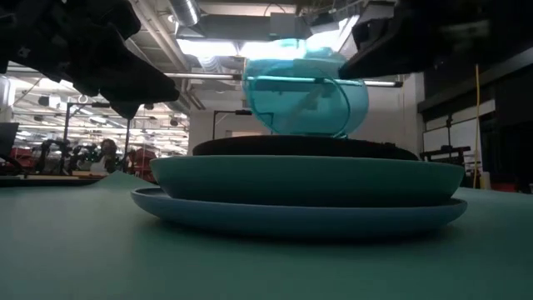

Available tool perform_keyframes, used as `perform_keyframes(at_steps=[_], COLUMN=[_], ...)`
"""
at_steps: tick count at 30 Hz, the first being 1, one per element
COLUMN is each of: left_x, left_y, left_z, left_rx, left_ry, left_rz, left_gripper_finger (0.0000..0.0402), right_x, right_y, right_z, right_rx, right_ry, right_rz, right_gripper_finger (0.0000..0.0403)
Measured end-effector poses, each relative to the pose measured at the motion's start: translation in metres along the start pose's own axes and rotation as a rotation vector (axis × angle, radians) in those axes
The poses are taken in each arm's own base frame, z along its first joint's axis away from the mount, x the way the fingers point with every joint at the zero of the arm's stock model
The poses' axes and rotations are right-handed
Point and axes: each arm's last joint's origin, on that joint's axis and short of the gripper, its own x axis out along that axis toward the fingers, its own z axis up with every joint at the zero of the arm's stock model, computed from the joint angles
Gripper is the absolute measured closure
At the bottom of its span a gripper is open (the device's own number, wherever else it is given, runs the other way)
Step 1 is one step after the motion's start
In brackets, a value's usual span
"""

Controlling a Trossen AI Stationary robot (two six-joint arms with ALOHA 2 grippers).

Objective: Stack plastic plates
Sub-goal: Stack the blue plate on the green plate

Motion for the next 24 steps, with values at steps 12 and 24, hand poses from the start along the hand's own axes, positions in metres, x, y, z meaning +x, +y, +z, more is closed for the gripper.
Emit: perform_keyframes(at_steps=[12, 24], left_x=[0.0, 0.0], left_y=[0.0, 0.0], left_z=[0.0, 0.0], left_rx=[-0.002, -0.003], left_ry=[-0.005, -0.005], left_rz=[0.005, 0.005], left_gripper_finger=[0.0316, 0.0315], right_x=[0.027, 0.039], right_y=[0.029, 0.034], right_z=[-0.013, -0.024], right_rx=[-0.011, 0.012], right_ry=[0.022, 0.083], right_rz=[0.147, 0.136], right_gripper_finger=[0.0403, 0.0388])
